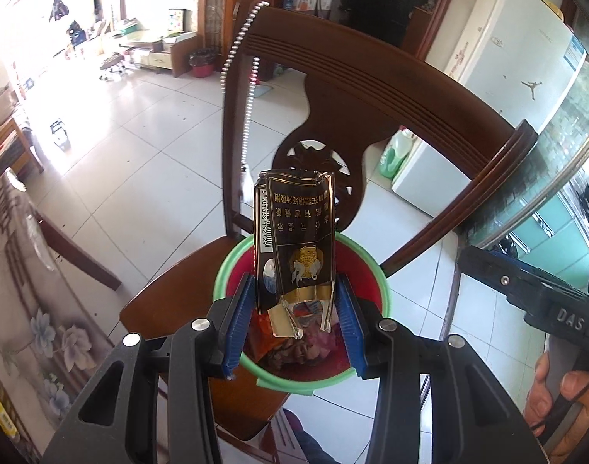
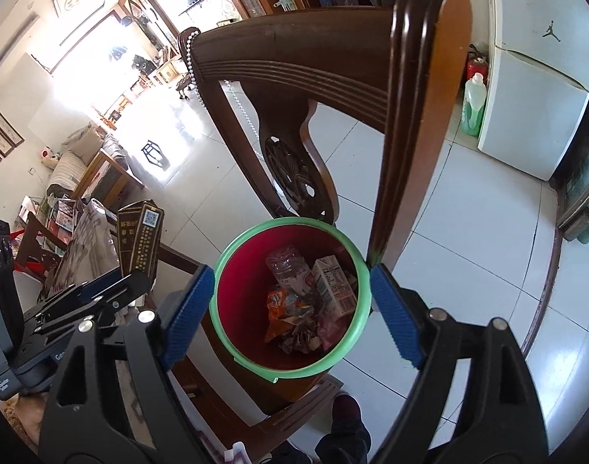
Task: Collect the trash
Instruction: 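Lower the milk carton and brown pack over the red bin and open both tools, then move both open tools back over the table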
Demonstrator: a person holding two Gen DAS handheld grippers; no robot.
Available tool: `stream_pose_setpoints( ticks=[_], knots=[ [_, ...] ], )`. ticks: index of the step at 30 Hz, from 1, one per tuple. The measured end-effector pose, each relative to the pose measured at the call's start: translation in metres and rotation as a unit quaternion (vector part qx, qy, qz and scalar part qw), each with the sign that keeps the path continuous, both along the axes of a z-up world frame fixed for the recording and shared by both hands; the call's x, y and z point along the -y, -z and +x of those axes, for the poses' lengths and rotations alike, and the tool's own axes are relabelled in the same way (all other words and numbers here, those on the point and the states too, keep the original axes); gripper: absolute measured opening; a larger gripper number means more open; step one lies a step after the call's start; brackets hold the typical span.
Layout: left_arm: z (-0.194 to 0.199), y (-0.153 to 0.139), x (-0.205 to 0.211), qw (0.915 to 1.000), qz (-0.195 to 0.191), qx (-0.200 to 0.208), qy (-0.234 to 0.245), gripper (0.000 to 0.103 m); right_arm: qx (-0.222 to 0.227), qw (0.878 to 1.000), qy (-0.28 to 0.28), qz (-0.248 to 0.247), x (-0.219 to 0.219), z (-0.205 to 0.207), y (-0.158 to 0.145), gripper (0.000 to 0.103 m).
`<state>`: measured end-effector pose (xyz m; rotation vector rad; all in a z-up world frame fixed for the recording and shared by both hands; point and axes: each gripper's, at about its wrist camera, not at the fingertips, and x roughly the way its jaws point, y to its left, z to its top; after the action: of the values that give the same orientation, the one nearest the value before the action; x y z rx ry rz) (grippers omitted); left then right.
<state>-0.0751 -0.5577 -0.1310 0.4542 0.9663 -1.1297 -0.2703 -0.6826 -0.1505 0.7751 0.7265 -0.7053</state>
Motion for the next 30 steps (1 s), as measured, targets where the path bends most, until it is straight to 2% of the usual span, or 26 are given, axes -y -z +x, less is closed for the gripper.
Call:
stream_pose_setpoints(
  ticks=[6,10,13,16,22,30],
  knots=[
    [-0.006,0.008,0.015,0.9998,0.009,-0.005,0.019,0.041,0.003,1.0,0.014,-0.001,0.003,-0.011,-0.002,0.081],
    [-0.002,0.01,0.015,0.9998,0.013,-0.009,0.013,0.051,0.002,1.0,0.011,-0.003,-0.002,-0.012,-0.004,0.081],
    [0.002,0.004,0.005,0.9999,-0.001,-0.012,0.005,0.06,0.0,1.0,0.008,-0.008,-0.004,-0.008,-0.007,0.081],
    [0.006,-0.003,-0.009,0.9999,-0.01,-0.01,-0.001,0.061,0.001,1.0,0.002,-0.012,-0.009,-0.001,-0.012,0.081],
    [0.021,-0.023,-0.059,0.999,-0.028,0.008,-0.034,0.061,0.012,0.999,-0.032,-0.024,-0.031,0.029,-0.023,0.081],
    [0.059,-0.042,-0.149,0.9925,-0.049,0.024,-0.109,0.061,0.022,0.994,-0.102,-0.033,-0.088,0.09,-0.033,0.081]
  ],
)
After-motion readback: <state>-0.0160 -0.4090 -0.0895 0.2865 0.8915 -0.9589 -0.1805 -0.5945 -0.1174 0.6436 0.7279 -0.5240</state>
